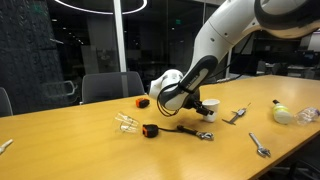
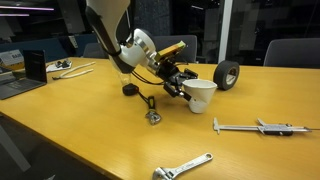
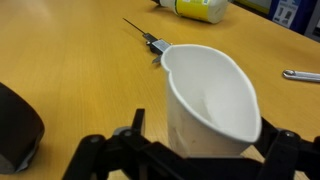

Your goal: Pick up the white cup, put the clear cup inside the white cup

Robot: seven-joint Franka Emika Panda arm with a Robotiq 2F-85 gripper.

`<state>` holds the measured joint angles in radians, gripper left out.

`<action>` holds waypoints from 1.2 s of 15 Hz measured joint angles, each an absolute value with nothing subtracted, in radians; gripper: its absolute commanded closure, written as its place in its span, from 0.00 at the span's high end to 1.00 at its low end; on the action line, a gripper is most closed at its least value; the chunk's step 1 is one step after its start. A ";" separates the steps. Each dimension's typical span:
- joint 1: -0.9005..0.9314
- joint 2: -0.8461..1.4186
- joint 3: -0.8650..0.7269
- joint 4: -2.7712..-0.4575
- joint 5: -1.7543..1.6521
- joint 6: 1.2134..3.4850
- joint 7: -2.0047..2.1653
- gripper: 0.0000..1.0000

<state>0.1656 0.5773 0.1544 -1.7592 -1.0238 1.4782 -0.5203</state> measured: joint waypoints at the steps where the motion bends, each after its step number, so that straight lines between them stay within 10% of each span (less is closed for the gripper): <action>1: 0.166 0.572 0.158 -1.754 -1.017 1.478 -0.520 1.00; 18: 0.100 0.192 0.169 -1.637 -0.324 1.441 -0.539 1.00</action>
<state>0.0996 0.1922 0.1692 -1.6366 -0.3238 1.4406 -0.5395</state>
